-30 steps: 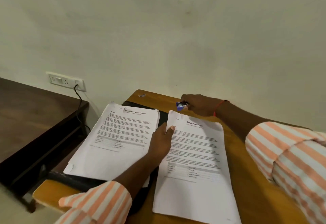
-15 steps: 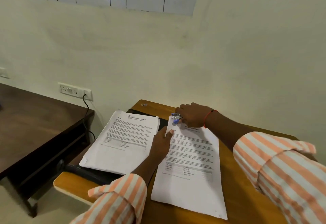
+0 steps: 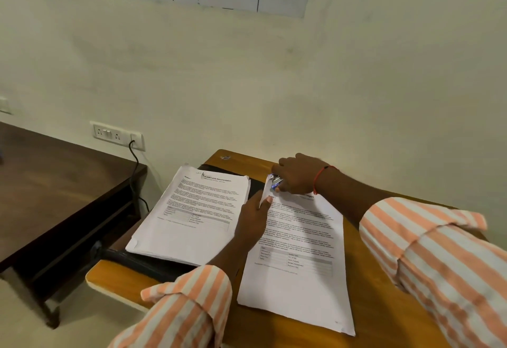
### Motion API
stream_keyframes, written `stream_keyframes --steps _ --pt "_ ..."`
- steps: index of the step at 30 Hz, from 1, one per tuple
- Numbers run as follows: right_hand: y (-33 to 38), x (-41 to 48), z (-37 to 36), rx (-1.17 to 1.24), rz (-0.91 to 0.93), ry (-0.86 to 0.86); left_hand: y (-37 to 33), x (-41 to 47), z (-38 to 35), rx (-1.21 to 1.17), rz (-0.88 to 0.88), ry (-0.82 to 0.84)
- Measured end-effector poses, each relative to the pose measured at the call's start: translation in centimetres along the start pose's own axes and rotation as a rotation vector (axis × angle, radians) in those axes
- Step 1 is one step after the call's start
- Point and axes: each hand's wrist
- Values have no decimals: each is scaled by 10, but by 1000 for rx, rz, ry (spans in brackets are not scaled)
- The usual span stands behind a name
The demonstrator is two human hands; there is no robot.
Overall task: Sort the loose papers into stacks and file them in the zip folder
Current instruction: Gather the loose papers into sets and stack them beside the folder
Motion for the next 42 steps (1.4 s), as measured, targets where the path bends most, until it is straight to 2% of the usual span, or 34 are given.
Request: stream_keyframes --steps 11,17,26,42 --pt "-5 10 5 -6 139 43 1 1 -2 54 -17 -2" --pt "-5 16 5 -85 156 68 4 2 -1 56 -20 7" --pt "1 9 12 -103 217 14 -4 -2 0 49 -41 14" --pt "4 6 6 -26 166 -21 -10 -7 0 39 -17 34"
Point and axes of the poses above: each hand's wrist, its own x-axis towards the middle knuckle, its own z-axis out of the back of the hand, y = z × x, and after that the axes turned 6 degrees about -x, right-handed
